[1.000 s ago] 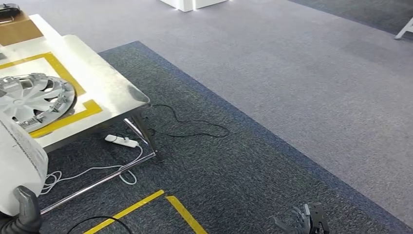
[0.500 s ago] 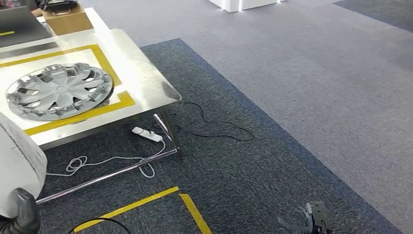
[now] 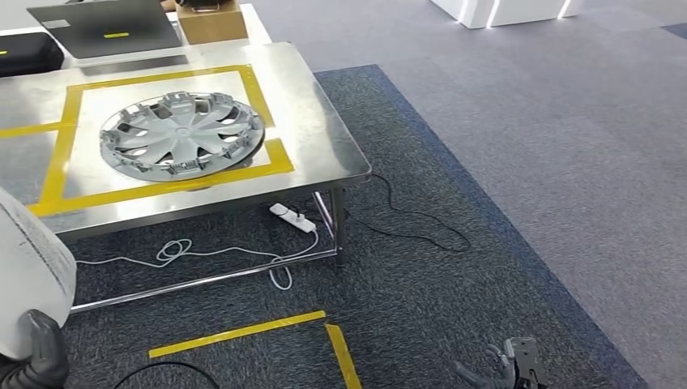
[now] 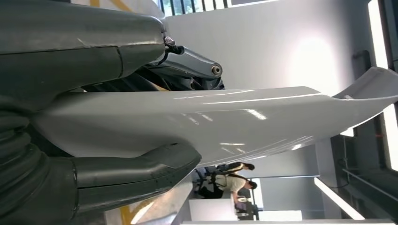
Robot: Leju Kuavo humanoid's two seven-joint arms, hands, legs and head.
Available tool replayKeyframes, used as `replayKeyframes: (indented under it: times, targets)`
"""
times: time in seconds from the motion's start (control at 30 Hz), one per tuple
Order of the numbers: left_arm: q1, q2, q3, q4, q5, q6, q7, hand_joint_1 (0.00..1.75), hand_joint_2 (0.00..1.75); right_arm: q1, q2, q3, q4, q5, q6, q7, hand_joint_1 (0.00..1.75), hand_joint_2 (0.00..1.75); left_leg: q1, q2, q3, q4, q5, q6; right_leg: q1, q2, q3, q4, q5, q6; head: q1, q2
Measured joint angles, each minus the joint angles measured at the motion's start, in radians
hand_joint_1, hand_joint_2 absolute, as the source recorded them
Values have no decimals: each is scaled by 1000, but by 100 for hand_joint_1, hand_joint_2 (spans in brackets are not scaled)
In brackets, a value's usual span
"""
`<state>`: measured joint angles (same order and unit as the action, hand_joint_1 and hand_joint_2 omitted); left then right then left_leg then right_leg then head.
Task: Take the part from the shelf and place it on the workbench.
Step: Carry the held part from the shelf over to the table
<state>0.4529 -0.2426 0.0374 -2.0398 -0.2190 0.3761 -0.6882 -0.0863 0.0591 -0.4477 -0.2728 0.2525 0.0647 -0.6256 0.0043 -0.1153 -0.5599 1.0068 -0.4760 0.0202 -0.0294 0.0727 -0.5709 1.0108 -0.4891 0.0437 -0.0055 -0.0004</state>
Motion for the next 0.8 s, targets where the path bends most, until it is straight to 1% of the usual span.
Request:
replayKeyframes:
  times: [0.03,0.07,0.1,0.13,0.17,0.2,0.23,0.27,0.3,0.33,0.37,0.4,0.43,0.47,0.5,0.53,0.57,0.6,0.63,0.67,0.7,0.73,0.77,0.8]
  targets:
    - [0,0,0,0,-1,2,0,175,175,0,0,-1,0,2,0,0,0,175,1,-11,-4,1,0,-6,2,-4,5,-4,-4,-5,0,0]
    - [1,1,-1,0,-2,5,0,175,175,-1,1,-1,0,4,0,0,0,175,3,-20,-6,-1,1,-11,1,-16,6,-3,-3,-11,0,0]
    - [2,1,-1,0,-3,9,0,175,175,-2,2,-2,0,5,0,0,0,175,4,-15,-9,5,-4,-16,1,-28,9,-5,-3,-18,0,0]
    - [1,1,-1,0,-3,12,0,175,175,-4,3,-3,-1,7,1,-1,0,175,4,5,-18,25,-17,-21,-1,-40,13,-9,-3,-25,-3,0]
    - [0,2,-2,0,-4,14,0,175,175,-4,3,-5,-1,8,1,-1,0,175,5,34,-36,65,-40,-26,-2,-53,17,-12,-4,-31,-6,0]
    - [-1,3,-4,0,-5,15,0,175,175,-3,3,-8,-1,8,1,-1,0,175,5,69,-64,127,-71,-31,0,-67,20,-12,-6,-36,-8,0]
    - [-3,4,-5,0,-7,17,0,175,175,-2,3,-11,-1,9,1,-1,0,175,6,91,-99,198,-103,-36,1,-82,22,-13,-9,-40,-11,0]
    - [-3,5,-7,1,-8,18,0,175,175,0,3,-14,-1,9,1,-1,0,175,8,102,-130,259,-125,-39,3,-97,24,-12,-12,-41,-11,0]
    - [-2,6,-8,1,-9,20,0,175,175,1,3,-16,-1,9,1,-1,0,175,9,106,-147,292,-129,-41,4,-111,26,-12,-15,-41,-11,0]
    - [-2,6,-8,2,-11,21,0,175,175,1,3,-17,-1,9,1,-1,0,175,9,108,-146,286,-113,-41,5,-125,30,-12,-18,-39,-11,0]
    - [-2,7,-9,2,-11,22,0,175,175,0,3,-18,-1,9,1,-1,0,175,8,113,-123,239,-80,-38,5,-137,35,-12,-22,-37,-11,0]
    - [-2,7,-9,2,-12,23,0,175,175,-1,4,-18,-1,9,2,-1,0,175,6,131,-88,168,-41,-32,6,-149,42,-12,-26,-35,-12,0]
    - [-3,7,-10,2,-12,25,0,175,175,-1,4,-19,-1,10,2,-1,0,175,0,156,-53,98,-15,-26,8,-160,48,-12,-31,-30,-12,0]
    - [-4,8,-12,2,-13,26,0,175,175,-2,4,-19,-1,11,3,-1,0,175,-5,178,-28,46,2,-19,11,-171,52,-11,-35,-25,-12,0]
    - [-4,8,-13,3,-13,28,0,175,175,-2,4,-19,-1,12,3,-1,0,175,-10,192,-16,18,6,-14,14,-182,56,-11,-39,-19,-12,0]
    - [-3,9,-15,3,-14,29,0,175,175,-3,4,-20,-1,14,3,-1,0,175,-14,191,-17,12,1,-10,16,-193,59,-13,-42,-13,-12,0]
    - [-2,9,-16,3,-14,30,0,175,175,-4,4,-20,-2,16,4,-1,0,175,-13,177,-18,10,2,-6,16,-205,63,-16,-44,-8,-12,0]
    - [0,10,-16,3,-14,31,0,175,175,-7,4,-21,-2,18,4,-1,0,175,-11,165,-16,5,4,-1,14,-205,66,-16,-48,-2,-12,0]
    - [1,11,-16,3,-14,32,0,175,175,-9,4,-21,-3,20,4,-1,0,175,-8,154,-13,0,7,6,13,-185,63,-5,-59,3,-10,0]
    - [0,11,-17,3,-14,33,0,175,175,-11,4,-22,-4,21,4,-1,0,175,-5,142,-10,-4,9,11,11,-155,49,27,-80,6,-7,0]
    - [-2,12,-18,3,-14,33,0,175,175,-11,4,-23,-4,21,4,-1,0,175,-2,131,-8,-6,10,16,9,-118,20,83,-110,8,-3,0]
    - [-3,12,-20,3,-14,33,0,175,175,-10,4,-23,-4,21,4,0,0,175,-1,118,-9,-6,10,19,9,-91,-16,154,-141,8,0,0]
    - [-3,13,-21,3,-14,33,0,175,175,-6,4,-24,-4,22,4,0,0,175,-2,103,-9,-6,10,20,10,-80,-54,222,-163,9,2,0]
    - [-3,14,-22,3,-14,34,0,175,175,-3,4,-25,-3,22,4,1,0,175,-3,88,-8,-5,9,21,10,-76,-82,266,-168,8,2,0]
